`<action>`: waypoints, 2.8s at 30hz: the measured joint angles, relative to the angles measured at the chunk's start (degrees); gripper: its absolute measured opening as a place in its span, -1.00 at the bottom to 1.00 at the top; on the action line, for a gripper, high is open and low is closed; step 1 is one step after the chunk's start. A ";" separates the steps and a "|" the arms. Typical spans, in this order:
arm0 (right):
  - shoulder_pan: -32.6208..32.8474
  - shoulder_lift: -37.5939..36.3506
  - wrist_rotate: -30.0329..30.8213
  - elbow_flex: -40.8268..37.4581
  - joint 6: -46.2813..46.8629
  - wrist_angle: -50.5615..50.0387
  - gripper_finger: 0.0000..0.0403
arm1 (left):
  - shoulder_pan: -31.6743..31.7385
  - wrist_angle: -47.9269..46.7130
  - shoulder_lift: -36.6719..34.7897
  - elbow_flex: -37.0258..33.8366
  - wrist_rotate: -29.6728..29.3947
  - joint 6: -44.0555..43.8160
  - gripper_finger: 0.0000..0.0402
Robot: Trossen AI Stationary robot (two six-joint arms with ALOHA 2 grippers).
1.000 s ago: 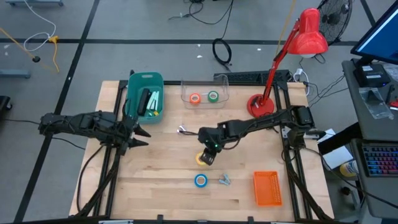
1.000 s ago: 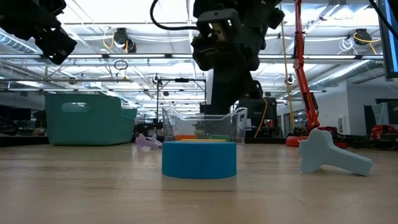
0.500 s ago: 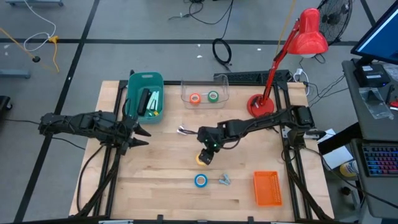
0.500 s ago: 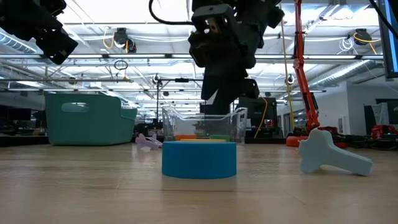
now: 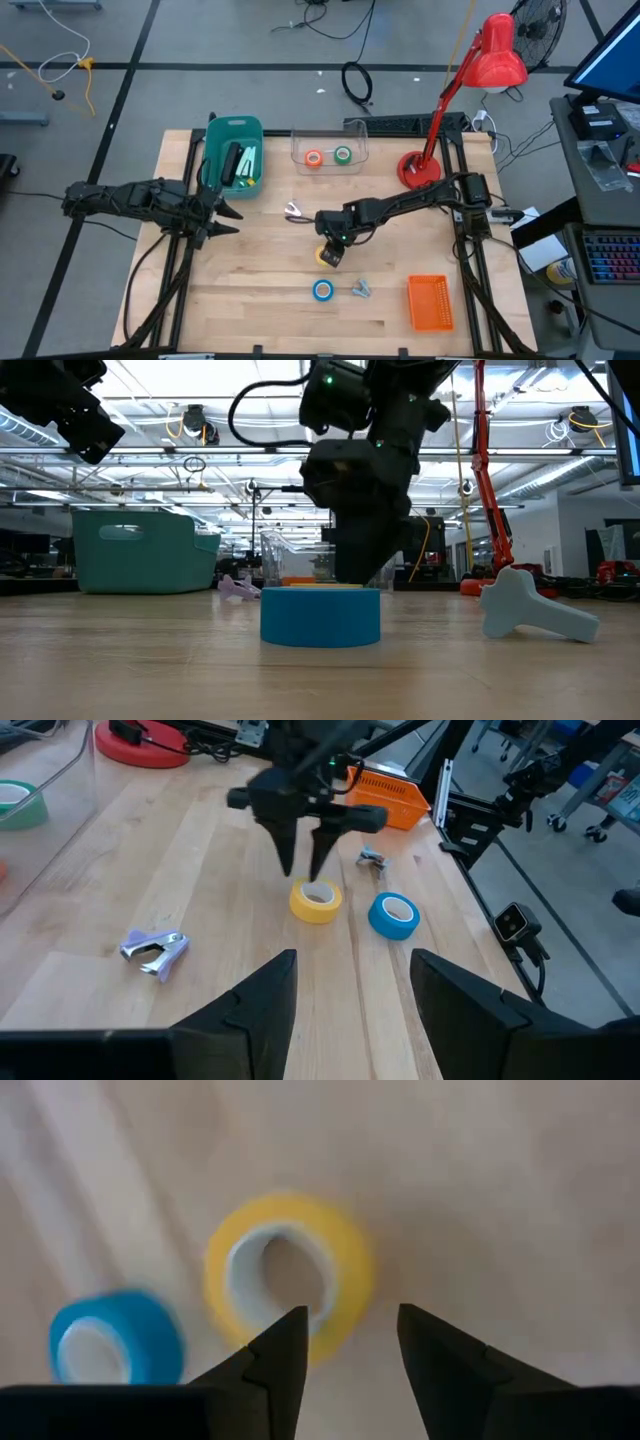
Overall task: Pick and place Stapler, Stapler remover, tape
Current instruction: Put the yellow tape into the transparent bin
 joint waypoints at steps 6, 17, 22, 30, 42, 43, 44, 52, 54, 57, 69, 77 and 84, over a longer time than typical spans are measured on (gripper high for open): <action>-0.36 0.13 -0.03 0.00 -0.41 2.00 -0.29 | 0.00 -0.02 0.00 0.00 -0.02 -0.09 0.00; 0.34 1.80 1.89 0.00 -0.61 2.89 -0.30 | 0.00 -0.74 0.02 0.02 -0.04 0.16 0.00; 0.42 4.89 1.56 0.28 -0.56 5.00 -0.30 | 0.00 -0.81 0.02 0.04 -0.07 0.20 0.00; 0.88 6.67 5.63 0.26 1.96 7.37 -0.30 | 0.00 -0.87 0.02 0.04 -0.07 0.52 0.00; -0.98 5.70 5.56 0.09 3.04 9.53 -0.84 | 0.00 -0.85 0.02 0.04 -0.07 1.71 0.00; -1.12 5.39 5.55 0.02 2.57 9.90 -0.84 | 0.00 -0.84 0.02 0.04 -0.08 1.88 0.00; -1.34 4.96 5.62 -0.03 2.45 10.22 -0.84 | 0.00 -0.84 0.02 0.04 -0.07 1.95 0.00; -5.40 -4.33 5.02 -0.23 2.27 15.54 -0.84 | 0.00 -0.80 0.02 0.04 -1.13 1.98 0.00; -7.09 -7.23 4.68 -0.11 0.15 19.57 -0.84 | 0.00 -0.82 0.02 0.04 -2.12 1.86 0.00; -10.85 -11.52 4.76 -0.15 -4.47 26.08 -0.84 | 0.00 -0.80 0.02 0.04 -4.03 1.44 0.00; -27.05 -16.39 0.52 -0.02 -16.57 41.87 -0.84 | 0.00 -0.72 0.02 0.04 -13.07 -3.98 0.00; -31.09 -14.84 15.60 0.03 -30.50 30.16 -0.84 | 0.00 -0.73 0.02 0.04 -13.47 -4.37 0.00; -33.46 -8.73 15.06 0.01 -32.36 26.29 -0.84 | 0.00 -0.67 0.00 0.04 -13.51 -5.03 0.00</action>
